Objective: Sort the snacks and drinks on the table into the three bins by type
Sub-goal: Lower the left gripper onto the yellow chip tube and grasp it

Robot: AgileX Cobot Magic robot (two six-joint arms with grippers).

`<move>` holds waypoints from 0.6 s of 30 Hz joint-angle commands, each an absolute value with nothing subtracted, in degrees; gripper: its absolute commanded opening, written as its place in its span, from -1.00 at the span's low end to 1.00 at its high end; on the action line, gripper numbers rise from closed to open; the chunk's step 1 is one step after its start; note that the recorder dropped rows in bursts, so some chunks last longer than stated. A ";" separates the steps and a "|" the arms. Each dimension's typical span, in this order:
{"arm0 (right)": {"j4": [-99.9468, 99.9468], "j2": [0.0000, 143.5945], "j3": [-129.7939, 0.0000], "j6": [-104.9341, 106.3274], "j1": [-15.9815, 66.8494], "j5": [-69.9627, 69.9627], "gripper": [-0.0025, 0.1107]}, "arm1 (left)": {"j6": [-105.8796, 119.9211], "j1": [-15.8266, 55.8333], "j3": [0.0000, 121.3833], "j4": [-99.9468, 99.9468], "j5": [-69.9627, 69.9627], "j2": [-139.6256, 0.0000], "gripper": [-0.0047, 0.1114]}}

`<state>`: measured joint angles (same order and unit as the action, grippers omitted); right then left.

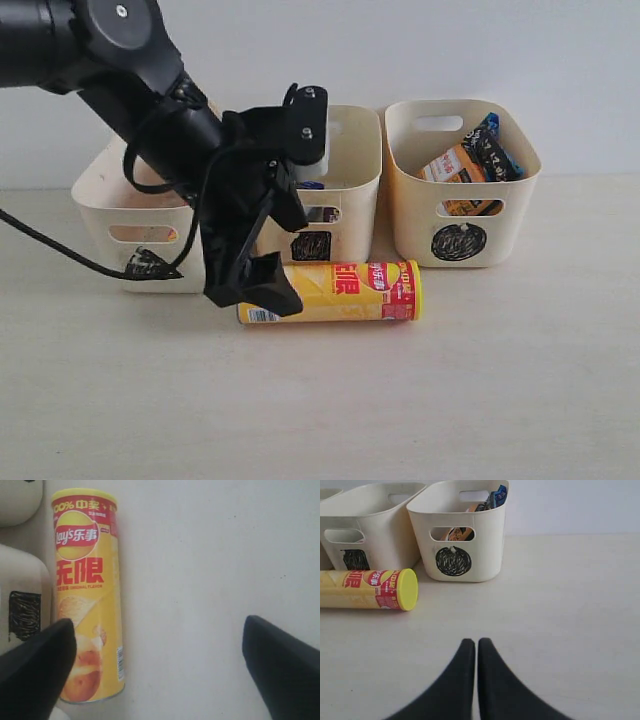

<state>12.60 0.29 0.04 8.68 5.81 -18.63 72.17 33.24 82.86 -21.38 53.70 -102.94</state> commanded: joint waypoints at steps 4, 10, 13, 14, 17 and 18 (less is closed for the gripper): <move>12.70 0.00 0.00 8.90 5.82 -17.97 -0.96 | 72.33 37.79 82.45 -13.74 41.85 -109.61 0.59; 12.94 0.00 0.00 8.90 5.82 -17.99 -0.96 | 71.77 38.66 82.45 -11.08 28.75 -114.97 0.59; 12.94 0.00 0.00 8.90 5.82 -17.99 -0.96 | 71.77 38.66 82.45 -11.08 28.50 -116.29 0.59; 12.94 0.00 0.00 8.90 5.82 -17.99 -0.96 | 71.77 38.66 82.45 -11.08 28.50 -116.80 0.59; 12.94 0.00 0.00 8.90 5.82 -17.99 -0.96 | 71.77 38.66 82.45 -11.08 28.23 -118.16 0.59; 12.94 0.00 0.00 8.90 5.82 -17.99 -0.96 | 71.77 38.66 82.45 -10.93 27.99 -118.46 0.58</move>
